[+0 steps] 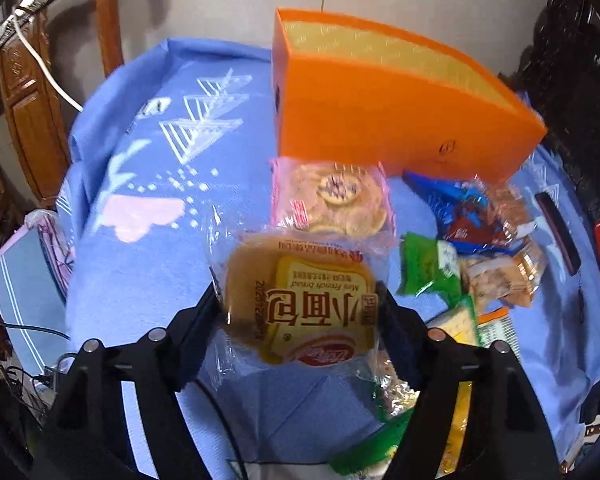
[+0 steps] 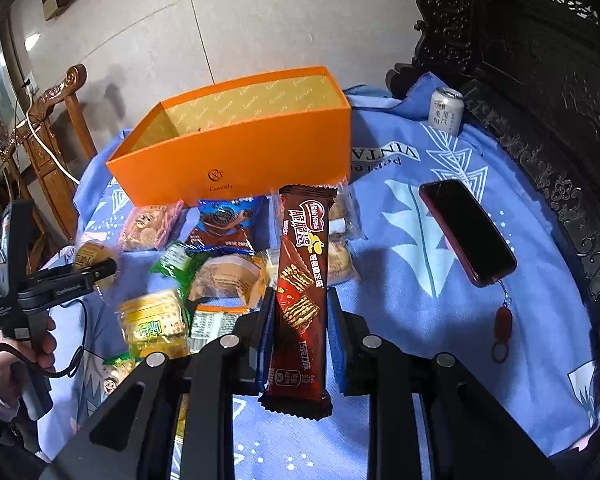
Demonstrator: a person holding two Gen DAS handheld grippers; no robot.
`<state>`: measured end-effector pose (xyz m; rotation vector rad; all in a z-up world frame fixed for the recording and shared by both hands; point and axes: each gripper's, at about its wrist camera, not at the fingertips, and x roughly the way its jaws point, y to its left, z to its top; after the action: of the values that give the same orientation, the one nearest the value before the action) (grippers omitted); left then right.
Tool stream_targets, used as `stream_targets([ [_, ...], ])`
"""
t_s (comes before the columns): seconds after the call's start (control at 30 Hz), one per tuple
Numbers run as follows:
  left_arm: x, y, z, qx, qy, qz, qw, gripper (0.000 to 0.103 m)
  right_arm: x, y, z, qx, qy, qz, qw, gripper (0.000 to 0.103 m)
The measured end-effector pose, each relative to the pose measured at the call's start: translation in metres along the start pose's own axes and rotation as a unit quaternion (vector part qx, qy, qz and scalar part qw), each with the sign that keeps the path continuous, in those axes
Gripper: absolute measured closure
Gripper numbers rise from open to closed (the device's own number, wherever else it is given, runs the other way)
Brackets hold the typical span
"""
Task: Organize snacks
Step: 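Carry both items over the orange box and open both tools to drop them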
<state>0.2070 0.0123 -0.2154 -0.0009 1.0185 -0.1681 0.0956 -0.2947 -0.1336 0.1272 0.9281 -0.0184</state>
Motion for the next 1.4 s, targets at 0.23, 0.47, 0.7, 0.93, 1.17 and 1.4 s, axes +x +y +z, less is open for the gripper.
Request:
stream_targets([
  [0.23, -0.04, 0.001, 0.021, 0.002, -0.04, 0.016, 0.9991, 0.031, -0.007, 0.008, 0.015, -0.009, -0.019, 0.014, 1.0, 0.079],
  [0.47, -0.073, -0.004, 0.057, -0.001, -0.081, 0.006, 0.9967, 0.031, -0.017, 0.015, 0.048, -0.016, -0.055, 0.029, 0.998, 0.079],
  [0.7, -0.099, -0.023, 0.113, 0.006, -0.128, -0.015, 0.9916, 0.031, -0.023, 0.028, 0.105, -0.027, -0.104, 0.043, 0.993, 0.079],
  [0.93, -0.094, -0.045, 0.177, 0.024, -0.152, -0.028, 0.9876, 0.031, -0.006, 0.039, 0.173, -0.053, -0.133, 0.052, 0.988, 0.079],
  [1.17, -0.071, -0.065, 0.233, 0.046, -0.159, -0.022, 0.986, 0.03, 0.029, 0.045, 0.224, -0.062, -0.131, 0.056, 0.988, 0.079],
  [1.4, -0.043, -0.054, 0.26, 0.011, -0.135, 0.012, 0.9908, 0.004, 0.056, 0.046, 0.249, -0.045, -0.115, 0.077, 0.989, 0.031],
])
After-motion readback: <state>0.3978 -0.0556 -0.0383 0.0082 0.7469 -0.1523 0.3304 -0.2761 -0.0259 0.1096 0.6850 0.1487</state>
